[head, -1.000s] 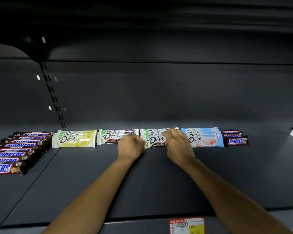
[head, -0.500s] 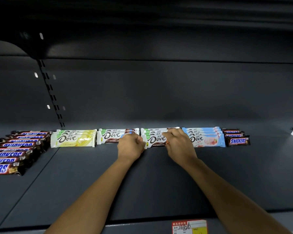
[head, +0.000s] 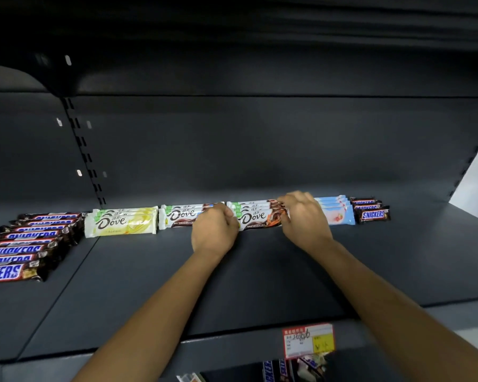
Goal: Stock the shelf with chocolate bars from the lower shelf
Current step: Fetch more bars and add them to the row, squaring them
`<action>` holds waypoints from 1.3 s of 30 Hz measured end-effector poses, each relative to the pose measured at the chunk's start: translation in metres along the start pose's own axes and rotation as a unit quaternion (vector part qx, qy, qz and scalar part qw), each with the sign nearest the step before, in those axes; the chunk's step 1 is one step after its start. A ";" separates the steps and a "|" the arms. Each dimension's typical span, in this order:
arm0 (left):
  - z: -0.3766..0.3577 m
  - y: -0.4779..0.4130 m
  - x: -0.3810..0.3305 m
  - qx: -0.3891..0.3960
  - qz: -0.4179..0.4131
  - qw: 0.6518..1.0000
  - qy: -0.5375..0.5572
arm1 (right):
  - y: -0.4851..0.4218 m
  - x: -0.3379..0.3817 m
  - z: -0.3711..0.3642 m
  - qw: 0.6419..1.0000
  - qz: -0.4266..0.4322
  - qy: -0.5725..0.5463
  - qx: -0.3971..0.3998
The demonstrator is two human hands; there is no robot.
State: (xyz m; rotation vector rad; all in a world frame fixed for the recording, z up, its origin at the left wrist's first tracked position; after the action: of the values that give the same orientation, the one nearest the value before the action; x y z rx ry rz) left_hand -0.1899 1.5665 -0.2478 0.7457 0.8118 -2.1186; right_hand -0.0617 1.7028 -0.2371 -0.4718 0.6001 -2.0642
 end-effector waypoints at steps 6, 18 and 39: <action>0.002 0.030 -0.027 0.038 -0.097 0.993 -0.048 | 0.040 0.013 0.027 0.998 -0.031 0.024 0.050; -0.002 0.114 -0.077 0.066 -0.214 0.965 -0.136 | 0.111 0.021 0.075 0.995 -0.006 0.057 0.086; -0.050 0.261 -0.082 0.083 -0.283 0.952 -0.088 | 0.252 -0.034 0.089 0.999 0.015 -0.021 0.021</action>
State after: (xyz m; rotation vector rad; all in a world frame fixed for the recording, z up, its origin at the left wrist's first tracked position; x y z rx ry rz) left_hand 0.0749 1.4994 -0.3017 0.4226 0.8242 -2.7474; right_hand 0.1711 1.5927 -0.3146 -0.4781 0.5354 -2.0283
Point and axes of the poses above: each hand's wrist, its own y-axis away from the middle knuckle, its own z-axis out of the back of the hand, x = y × z, the point moved 1 cm from there along -y, towards the middle knuckle, and after that the axes turned 5 degrees about y, right-handed, at the moved point
